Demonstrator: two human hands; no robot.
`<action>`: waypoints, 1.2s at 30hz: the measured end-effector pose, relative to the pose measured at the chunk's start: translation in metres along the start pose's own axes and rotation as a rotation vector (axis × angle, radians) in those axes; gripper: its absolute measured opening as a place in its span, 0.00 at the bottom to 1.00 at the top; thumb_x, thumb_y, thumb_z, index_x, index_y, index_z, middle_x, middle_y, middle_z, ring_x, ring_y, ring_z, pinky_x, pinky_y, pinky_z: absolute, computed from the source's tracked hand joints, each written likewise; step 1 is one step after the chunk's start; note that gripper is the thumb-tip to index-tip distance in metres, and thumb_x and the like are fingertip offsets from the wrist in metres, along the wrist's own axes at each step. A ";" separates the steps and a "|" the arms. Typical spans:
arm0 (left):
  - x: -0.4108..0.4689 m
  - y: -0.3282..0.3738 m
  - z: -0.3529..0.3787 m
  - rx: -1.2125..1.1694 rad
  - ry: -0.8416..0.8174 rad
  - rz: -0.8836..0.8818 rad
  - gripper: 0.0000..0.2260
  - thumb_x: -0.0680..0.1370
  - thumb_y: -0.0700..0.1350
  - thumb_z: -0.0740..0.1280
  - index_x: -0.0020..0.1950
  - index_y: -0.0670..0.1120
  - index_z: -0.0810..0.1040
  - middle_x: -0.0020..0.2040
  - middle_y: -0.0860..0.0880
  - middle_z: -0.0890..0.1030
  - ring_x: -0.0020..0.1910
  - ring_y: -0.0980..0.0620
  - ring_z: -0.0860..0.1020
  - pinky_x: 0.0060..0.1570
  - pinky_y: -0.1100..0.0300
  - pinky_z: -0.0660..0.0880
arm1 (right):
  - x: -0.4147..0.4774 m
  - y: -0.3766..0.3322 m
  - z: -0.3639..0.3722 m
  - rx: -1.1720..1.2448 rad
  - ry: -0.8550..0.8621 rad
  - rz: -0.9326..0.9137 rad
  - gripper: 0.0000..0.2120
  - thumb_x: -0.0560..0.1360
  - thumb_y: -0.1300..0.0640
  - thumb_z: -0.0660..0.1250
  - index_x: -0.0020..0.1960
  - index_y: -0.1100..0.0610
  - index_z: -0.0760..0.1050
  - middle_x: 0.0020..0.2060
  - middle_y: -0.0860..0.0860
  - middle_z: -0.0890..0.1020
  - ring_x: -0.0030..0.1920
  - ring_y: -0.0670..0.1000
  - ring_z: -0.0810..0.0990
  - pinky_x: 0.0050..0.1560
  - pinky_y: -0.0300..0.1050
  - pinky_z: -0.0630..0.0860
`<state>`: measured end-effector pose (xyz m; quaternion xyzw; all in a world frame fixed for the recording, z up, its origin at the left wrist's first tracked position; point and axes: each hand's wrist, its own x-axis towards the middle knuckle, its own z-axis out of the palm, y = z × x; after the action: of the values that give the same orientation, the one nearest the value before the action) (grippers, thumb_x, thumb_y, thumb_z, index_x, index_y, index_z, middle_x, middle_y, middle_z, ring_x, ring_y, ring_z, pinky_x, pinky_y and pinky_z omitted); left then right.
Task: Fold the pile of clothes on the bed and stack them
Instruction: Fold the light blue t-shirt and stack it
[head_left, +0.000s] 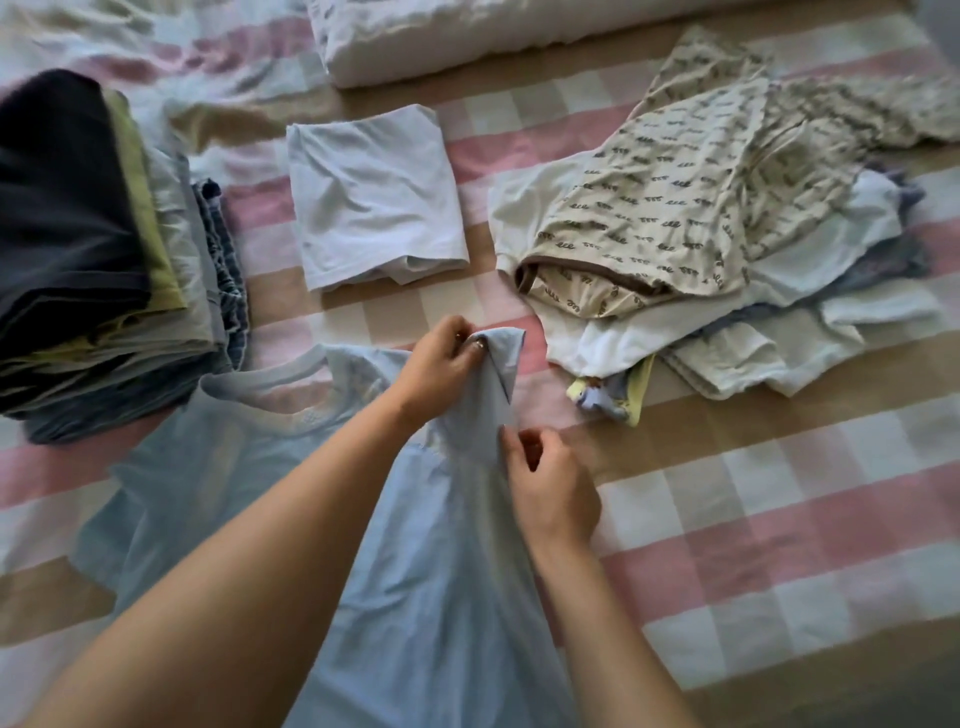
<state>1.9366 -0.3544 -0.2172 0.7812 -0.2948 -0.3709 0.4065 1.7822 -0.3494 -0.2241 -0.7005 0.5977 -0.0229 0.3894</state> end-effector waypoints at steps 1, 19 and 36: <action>-0.002 0.000 0.000 -0.104 0.007 -0.055 0.09 0.79 0.38 0.61 0.40 0.48 0.68 0.34 0.53 0.70 0.29 0.60 0.67 0.28 0.68 0.63 | 0.000 -0.002 0.001 0.061 -0.055 0.030 0.16 0.74 0.40 0.62 0.50 0.52 0.76 0.45 0.50 0.82 0.47 0.54 0.79 0.41 0.44 0.70; 0.017 0.018 0.018 0.383 -0.128 0.052 0.10 0.72 0.42 0.70 0.35 0.49 0.70 0.32 0.55 0.70 0.38 0.51 0.70 0.44 0.56 0.64 | 0.019 0.012 -0.025 0.357 0.158 0.224 0.09 0.71 0.55 0.71 0.46 0.50 0.71 0.41 0.46 0.80 0.44 0.50 0.79 0.41 0.43 0.70; -0.046 -0.005 -0.078 -0.010 -0.229 0.012 0.20 0.67 0.20 0.60 0.33 0.45 0.76 0.34 0.52 0.81 0.36 0.57 0.79 0.42 0.66 0.75 | -0.033 0.008 -0.015 0.050 0.277 -0.742 0.05 0.68 0.64 0.69 0.44 0.58 0.81 0.36 0.53 0.78 0.40 0.53 0.73 0.42 0.42 0.71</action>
<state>1.9758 -0.2849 -0.1753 0.7300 -0.3421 -0.4569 0.3759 1.7583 -0.3290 -0.2041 -0.8495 0.3500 -0.2710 0.2871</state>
